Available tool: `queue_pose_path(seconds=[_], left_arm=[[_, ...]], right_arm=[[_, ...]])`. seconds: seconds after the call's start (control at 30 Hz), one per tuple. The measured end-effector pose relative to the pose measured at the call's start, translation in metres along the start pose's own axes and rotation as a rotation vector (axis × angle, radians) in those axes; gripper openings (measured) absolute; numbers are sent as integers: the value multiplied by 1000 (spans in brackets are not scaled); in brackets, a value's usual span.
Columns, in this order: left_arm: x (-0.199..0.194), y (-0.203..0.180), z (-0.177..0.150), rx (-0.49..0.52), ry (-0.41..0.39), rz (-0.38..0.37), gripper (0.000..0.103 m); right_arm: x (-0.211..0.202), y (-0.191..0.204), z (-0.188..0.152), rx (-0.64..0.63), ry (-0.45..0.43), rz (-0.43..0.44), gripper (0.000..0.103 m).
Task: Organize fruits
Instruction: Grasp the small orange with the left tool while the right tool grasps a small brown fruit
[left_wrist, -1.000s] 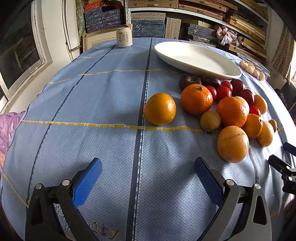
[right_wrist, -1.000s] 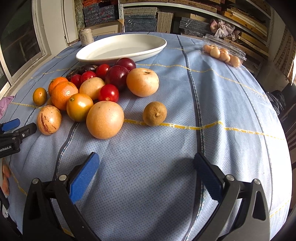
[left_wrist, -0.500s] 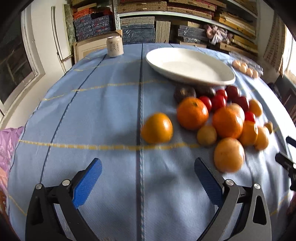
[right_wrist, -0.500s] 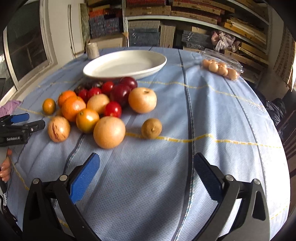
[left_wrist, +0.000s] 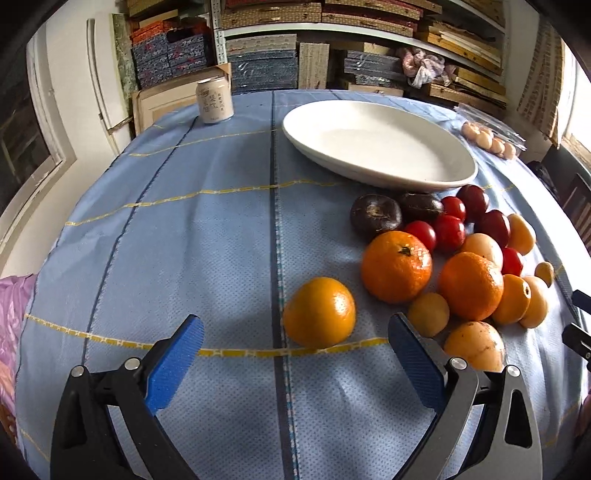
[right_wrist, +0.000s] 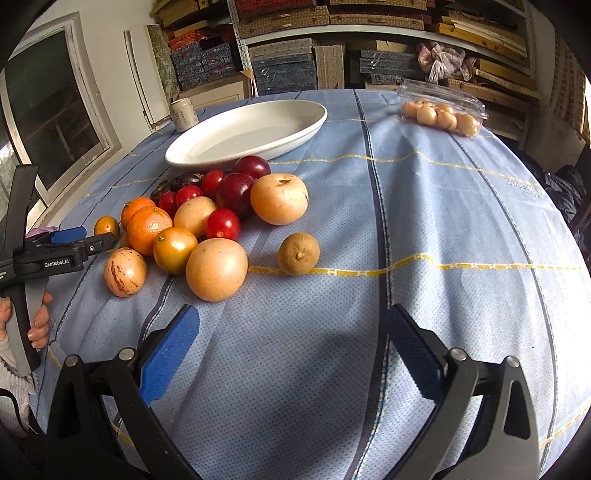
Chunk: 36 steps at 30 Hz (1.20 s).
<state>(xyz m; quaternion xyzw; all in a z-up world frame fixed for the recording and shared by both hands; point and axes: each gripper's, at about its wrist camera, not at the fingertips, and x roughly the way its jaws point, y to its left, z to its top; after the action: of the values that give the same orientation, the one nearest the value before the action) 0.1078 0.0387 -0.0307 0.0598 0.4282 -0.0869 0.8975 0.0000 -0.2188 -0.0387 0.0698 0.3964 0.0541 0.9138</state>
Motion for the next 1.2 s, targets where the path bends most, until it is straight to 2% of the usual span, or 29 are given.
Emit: queue_pose_path(seconds=[0.13,0.4,0.57,0.67,0.97,1.2], left_arm=[[4,3,1,-12,21,-54,75],[6,4,-1,-23,13,-82,50],[6,8,-1,-39,-4,-98,49],[4,7,-1,-36,-18,-103,38],[3,2,-5,-15,-39,-103,38],[2,4,-6,-25,-39,-107,38]], right_arm=[[0,-2,-1,2,4,-2,99],[3,-5,0,7,11,1,99],[5,-6,1,12,13,2,99],[4,-5,0,8,4,0,99],[0,-8,4,9,-44,2,99],[7,3,26,-105,-46,-55,99]])
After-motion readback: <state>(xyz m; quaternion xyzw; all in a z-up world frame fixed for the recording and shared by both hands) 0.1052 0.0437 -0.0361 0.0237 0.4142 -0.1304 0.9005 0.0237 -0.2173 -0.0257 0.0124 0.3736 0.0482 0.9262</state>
